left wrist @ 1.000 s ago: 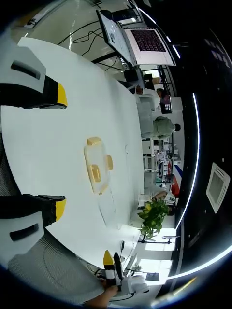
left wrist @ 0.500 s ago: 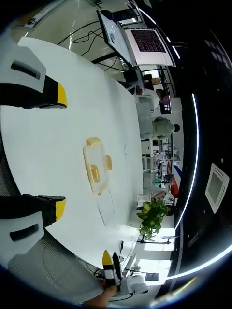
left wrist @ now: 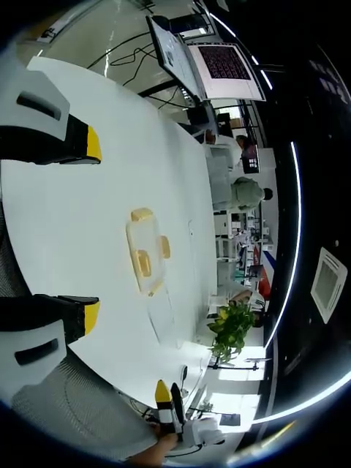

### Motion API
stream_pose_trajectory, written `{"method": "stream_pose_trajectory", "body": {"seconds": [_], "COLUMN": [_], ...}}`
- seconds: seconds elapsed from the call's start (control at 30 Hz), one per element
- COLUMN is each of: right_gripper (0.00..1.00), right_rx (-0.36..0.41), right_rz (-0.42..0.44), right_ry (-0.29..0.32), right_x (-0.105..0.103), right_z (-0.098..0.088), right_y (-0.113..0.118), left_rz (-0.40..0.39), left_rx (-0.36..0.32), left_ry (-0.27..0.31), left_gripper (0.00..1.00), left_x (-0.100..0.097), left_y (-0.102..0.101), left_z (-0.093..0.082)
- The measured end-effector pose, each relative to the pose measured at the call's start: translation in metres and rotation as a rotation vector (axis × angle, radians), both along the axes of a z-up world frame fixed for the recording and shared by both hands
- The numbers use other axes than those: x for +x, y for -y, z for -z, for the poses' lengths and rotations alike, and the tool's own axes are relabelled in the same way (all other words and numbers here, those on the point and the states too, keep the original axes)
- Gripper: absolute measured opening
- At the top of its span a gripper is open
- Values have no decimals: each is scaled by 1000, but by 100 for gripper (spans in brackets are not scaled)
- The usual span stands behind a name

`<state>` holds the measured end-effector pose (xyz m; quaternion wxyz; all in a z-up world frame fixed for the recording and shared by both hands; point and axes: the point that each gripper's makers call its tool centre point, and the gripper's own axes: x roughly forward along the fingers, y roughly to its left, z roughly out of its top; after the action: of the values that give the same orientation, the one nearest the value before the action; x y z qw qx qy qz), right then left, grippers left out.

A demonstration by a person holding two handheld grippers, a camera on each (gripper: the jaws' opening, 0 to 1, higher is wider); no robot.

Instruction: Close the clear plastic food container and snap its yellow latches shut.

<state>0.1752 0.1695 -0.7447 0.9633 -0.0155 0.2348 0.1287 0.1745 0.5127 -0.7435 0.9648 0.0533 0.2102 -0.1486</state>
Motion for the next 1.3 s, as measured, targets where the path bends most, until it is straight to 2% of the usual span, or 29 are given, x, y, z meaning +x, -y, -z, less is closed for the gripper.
{"method": "stream_pose_trajectory", "body": {"seconds": [0.9, 0.97, 1.1, 1.2, 1.3], "right_gripper": [76, 76, 77, 78, 79], "right_rx": [19, 16, 2, -2, -19], "right_rz": [-8, -21, -54, -98, -127], "right_ry": [-29, -34, -54, -110, -123], "right_x": [-2, -2, -4, -6, -5], "right_z": [3, 4, 6, 13, 14], "right_y": [-2, -5, -10, -16, -19], "left_rz": [11, 19, 30, 56, 56], "left_rx": [3, -10, -8, 1, -17], "left_ry": [-20, -6, -21, -54, -56], "left_gripper": [70, 71, 74, 77, 83], "left_x": [-1, -1, -2, -3, 2], "left_y": [1, 3, 5, 9, 6], "left_z": [3, 0, 2, 5, 1]}}
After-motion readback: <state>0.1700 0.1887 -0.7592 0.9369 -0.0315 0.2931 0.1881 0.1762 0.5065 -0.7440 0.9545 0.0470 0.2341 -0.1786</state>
